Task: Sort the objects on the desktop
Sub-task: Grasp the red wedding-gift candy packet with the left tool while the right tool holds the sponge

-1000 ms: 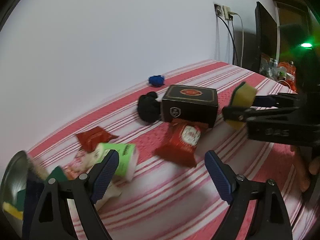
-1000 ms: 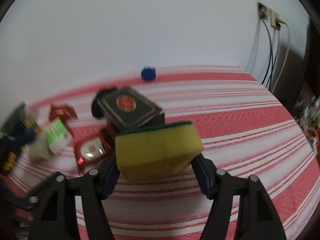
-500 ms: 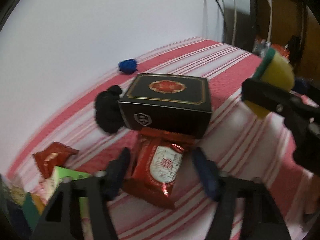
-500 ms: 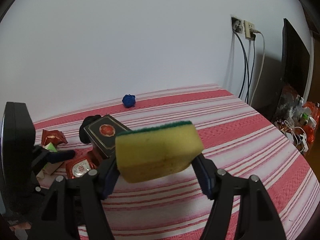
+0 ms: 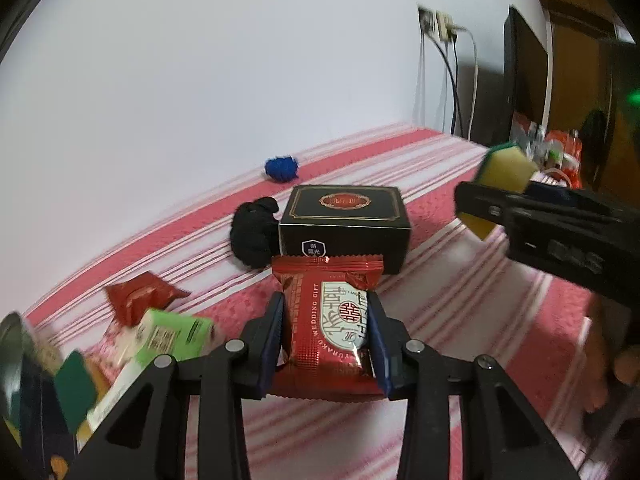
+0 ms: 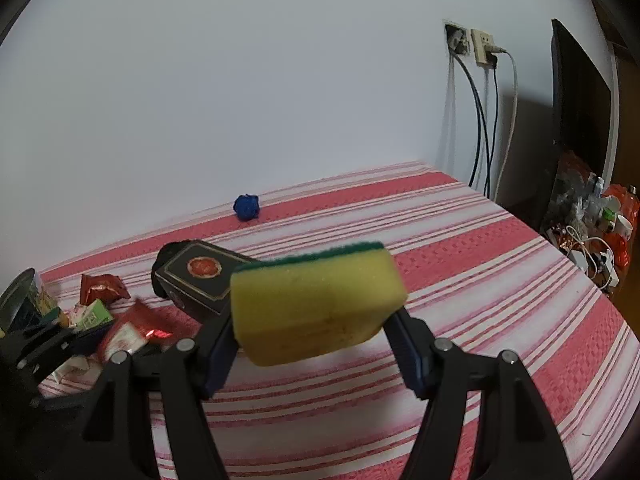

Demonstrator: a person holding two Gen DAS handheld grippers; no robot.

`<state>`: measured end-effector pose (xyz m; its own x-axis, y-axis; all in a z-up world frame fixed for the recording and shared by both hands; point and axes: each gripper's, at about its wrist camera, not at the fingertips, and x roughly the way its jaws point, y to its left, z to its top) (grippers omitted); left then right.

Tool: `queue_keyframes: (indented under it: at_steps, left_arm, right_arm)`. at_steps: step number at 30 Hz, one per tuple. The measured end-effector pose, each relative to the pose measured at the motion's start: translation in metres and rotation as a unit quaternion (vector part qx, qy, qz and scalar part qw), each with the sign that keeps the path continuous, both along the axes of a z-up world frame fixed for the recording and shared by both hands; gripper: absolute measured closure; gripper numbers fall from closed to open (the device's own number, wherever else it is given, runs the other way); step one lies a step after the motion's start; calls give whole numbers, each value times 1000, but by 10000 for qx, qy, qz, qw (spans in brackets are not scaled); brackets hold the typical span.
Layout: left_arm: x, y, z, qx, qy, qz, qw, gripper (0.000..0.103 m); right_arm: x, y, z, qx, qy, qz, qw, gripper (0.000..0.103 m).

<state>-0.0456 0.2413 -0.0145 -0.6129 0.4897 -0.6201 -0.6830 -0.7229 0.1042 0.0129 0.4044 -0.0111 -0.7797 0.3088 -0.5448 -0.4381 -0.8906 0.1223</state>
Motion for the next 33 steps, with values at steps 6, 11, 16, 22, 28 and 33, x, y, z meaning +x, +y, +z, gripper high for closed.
queue_keyframes:
  at_steps: [6, 11, 16, 22, 28, 33]
  left_arm:
    - [22, -44, 12, 369, 209, 363, 9984, 62]
    - [26, -75, 10, 411, 232, 616, 9970, 62]
    - [38, -104, 13, 426, 422, 802, 9950, 62]
    - [42, -132, 14, 483, 489, 995, 9927, 62]
    - [39, -158, 17, 620, 444, 1238, 9894, 62]
    - [39, -175, 24, 772, 453, 1320, 9872, 62]
  right_arm:
    - [4, -10, 6, 277, 144, 111, 9995, 34]
    - [8, -24, 11, 696, 259, 98, 9972, 34]
    - [18, -34, 15, 880, 469, -18, 9950, 34]
    - [30, -40, 15, 644, 447, -267, 9966, 34]
    - [38, -73, 15, 574, 450, -13, 9973, 34]
    - [35, -109, 13, 363, 482, 338, 9976, 34]
